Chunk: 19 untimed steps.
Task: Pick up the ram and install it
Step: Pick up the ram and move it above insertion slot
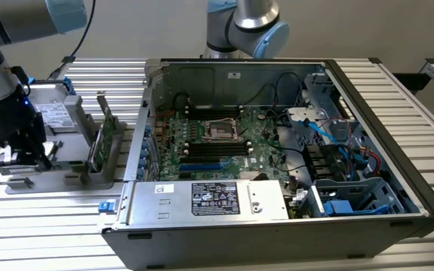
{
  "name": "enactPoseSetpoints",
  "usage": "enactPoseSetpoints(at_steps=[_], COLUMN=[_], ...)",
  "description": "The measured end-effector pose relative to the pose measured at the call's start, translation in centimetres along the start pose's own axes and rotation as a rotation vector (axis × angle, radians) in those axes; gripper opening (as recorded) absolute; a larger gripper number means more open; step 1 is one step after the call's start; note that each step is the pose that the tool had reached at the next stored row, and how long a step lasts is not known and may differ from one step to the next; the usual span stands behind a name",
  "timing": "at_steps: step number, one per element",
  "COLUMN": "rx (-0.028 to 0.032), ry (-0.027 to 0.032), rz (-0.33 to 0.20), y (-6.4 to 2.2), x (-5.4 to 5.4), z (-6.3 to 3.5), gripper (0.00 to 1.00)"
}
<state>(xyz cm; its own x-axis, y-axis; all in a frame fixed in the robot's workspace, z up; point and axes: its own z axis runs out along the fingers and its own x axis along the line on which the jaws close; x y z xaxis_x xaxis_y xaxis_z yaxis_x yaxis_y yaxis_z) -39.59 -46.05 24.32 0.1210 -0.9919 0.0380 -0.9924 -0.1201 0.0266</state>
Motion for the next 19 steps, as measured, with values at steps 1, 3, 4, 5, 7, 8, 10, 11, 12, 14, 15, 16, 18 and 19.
enactPoseSetpoints(at_steps=[1, 3, 4, 5, 7, 8, 10, 11, 12, 14, 15, 16, 18, 19], rx=[-0.0006, -0.0016, -0.0021, -0.0025, -0.003, -0.0033, -0.0037, -0.004, -0.004, -0.0035, -0.0032, -0.0033, -0.0029, -0.0028], ry=[0.0, -0.0002, -0.0002, -0.0002, -0.0004, -0.0002, -0.0006, -0.0009, -0.0013, -0.0038, -0.0052, -0.0064, -0.0096, -0.011], rz=[0.0, 0.0, 0.0, 0.0, 0.0, 0.0, 0.0, 0.0, 0.0, 0.0, 0.0, 0.0, 0.0, 0.0], y=[-0.02, -0.09, -0.12, -0.15, -0.27, -0.33, -0.43, -0.53, -0.64, -0.97, -1.19, -1.46, -2.05, -2.32], x=[0.0, 0.1, 0.1, 0.1, 0.2, 0.2, 0.2, 0.3, 0.3, 0.3, 0.4, 0.4, 0.5, 0.6], z=[-0.43, -1.28, -1.72, -2.15, -3.04, -3.51, -4.27, -4.63, -4.92, -5.42, -5.68, -5.98, -6.56, -6.87], gripper=[0.14, 0.14, 0.14, 0.14, 0.14, 0.14, 0.14, 0.14, 0.14, 0.14, 0.14, 0.14, 0.14, 0.14])
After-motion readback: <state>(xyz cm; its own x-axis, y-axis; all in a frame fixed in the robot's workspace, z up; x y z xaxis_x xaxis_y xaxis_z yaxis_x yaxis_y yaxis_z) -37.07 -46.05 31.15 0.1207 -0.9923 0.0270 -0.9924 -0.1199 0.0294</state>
